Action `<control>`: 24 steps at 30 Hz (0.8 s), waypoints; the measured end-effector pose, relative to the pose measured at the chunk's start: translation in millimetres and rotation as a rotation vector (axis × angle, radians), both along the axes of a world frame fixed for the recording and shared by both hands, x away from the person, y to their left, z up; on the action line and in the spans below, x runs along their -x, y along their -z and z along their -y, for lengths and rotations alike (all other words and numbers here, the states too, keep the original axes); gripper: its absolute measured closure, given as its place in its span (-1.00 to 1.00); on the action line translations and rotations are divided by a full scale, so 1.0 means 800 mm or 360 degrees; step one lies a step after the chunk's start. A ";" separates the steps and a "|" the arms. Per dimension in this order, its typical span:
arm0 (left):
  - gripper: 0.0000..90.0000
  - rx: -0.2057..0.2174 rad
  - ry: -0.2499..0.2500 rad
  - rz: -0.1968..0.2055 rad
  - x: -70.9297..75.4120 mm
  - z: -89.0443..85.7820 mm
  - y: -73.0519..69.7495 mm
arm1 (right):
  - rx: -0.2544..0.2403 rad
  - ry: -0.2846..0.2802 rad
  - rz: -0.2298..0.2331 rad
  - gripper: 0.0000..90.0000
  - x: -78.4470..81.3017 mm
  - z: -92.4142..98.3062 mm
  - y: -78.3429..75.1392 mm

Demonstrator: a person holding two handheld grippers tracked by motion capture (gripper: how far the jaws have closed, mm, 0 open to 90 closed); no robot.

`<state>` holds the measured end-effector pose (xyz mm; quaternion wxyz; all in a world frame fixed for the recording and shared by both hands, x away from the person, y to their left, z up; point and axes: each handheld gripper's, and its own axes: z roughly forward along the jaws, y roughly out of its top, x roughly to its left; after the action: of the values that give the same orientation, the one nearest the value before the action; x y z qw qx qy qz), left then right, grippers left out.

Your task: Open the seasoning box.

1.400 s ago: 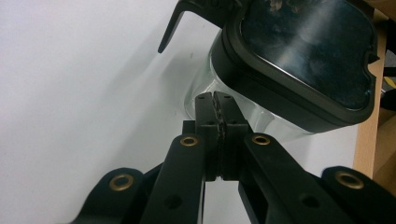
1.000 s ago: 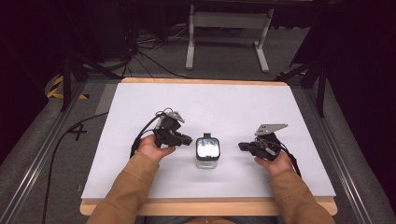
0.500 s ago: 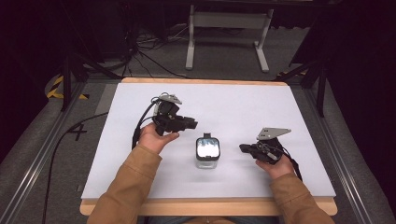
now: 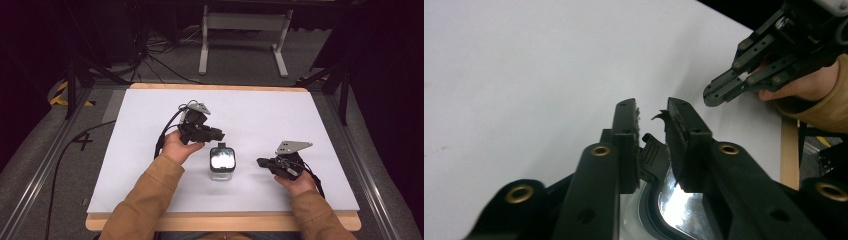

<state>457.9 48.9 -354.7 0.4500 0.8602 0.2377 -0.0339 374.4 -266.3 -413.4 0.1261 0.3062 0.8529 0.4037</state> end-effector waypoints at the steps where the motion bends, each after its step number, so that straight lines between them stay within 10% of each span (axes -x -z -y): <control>1: 0.75 -0.0008 -0.0003 -0.0018 -0.001 0.002 0.002 | 0.0001 -0.0003 0.0003 0.96 0.001 0.000 0.000; 24: 0.91 -0.0062 0.0028 -0.0094 -0.009 0.008 0.013 | 0.0012 -0.0027 0.0008 0.94 0.003 -0.005 0.001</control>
<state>465.5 42.5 -365.4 0.4257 0.8694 0.2439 -0.0588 372.0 -261.9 -414.3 0.1260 0.2975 0.8565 0.4024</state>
